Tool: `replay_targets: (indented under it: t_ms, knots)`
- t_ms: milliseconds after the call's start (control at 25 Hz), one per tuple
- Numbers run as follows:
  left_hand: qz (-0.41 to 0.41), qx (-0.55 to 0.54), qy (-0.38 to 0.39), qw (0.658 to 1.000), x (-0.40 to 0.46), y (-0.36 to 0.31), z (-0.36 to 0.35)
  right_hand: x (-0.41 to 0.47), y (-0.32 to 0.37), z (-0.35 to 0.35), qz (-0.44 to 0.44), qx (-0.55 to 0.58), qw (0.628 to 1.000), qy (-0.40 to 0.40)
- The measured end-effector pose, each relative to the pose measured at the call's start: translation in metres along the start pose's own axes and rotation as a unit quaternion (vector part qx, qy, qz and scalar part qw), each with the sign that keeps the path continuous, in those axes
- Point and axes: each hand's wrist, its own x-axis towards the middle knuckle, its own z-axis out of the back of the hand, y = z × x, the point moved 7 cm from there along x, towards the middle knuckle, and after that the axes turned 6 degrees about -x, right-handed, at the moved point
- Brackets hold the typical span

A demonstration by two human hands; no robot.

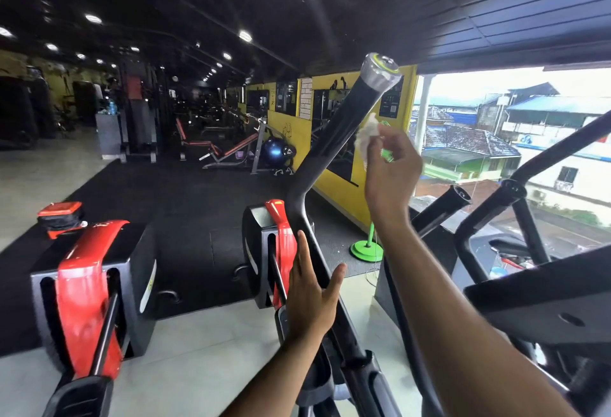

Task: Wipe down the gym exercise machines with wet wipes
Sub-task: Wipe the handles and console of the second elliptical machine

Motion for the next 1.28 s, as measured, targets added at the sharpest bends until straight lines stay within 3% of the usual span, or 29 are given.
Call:
replay_targets:
  t_ms: [40, 120, 240, 440, 640, 720, 880, 1000, 1120, 1280]
  knots:
    - [0.000, -0.003, 0.002, 1.000, -0.002, 0.000, -0.001, 0.002, 0.018, 0.014, 0.117, -0.027, 0.992, -0.032]
    - [-0.004, -0.002, 0.010, 1.000, -0.009, 0.000, -0.003, -0.003, 0.038, 0.013, 0.311, -0.078, 0.947, -0.004]
    - [-0.015, 0.020, 0.028, 0.999, -0.014, 0.001, -0.003, -0.013, 0.040, -0.016, 0.407, -0.174, 0.894, 0.073]
    - [-0.004, 0.029, 0.025, 0.999, -0.017, 0.001, -0.003, -0.025, 0.024, -0.032, 0.401, -0.140, 0.902, 0.076]
    - [0.008, 0.031, 0.021, 0.999, -0.018, -0.003, -0.003, -0.072, -0.037, -0.075, 0.413, -0.232, 0.841, 0.261]
    - [0.011, 0.032, 0.018, 0.999, -0.019, -0.002, -0.004, -0.083, -0.069, -0.081, 0.366, -0.245, 0.846, 0.301]
    - [-0.002, 0.031, 0.019, 0.999, -0.018, 0.001, -0.003, -0.086, -0.059, -0.061, 0.349, -0.155, 0.890, 0.249]
    - [0.022, 0.032, 0.012, 0.999, -0.018, 0.005, -0.004, -0.070, 0.001, -0.041, 0.437, -0.134, 0.875, 0.159]
    - [0.010, 0.011, 0.022, 1.000, -0.020, 0.002, -0.002, -0.041, 0.027, -0.037, 0.436, -0.159, 0.881, 0.098]
    - [-0.014, 0.017, 0.039, 0.999, -0.018, -0.007, 0.000, -0.061, 0.009, -0.082, 0.415, -0.282, 0.841, 0.201]
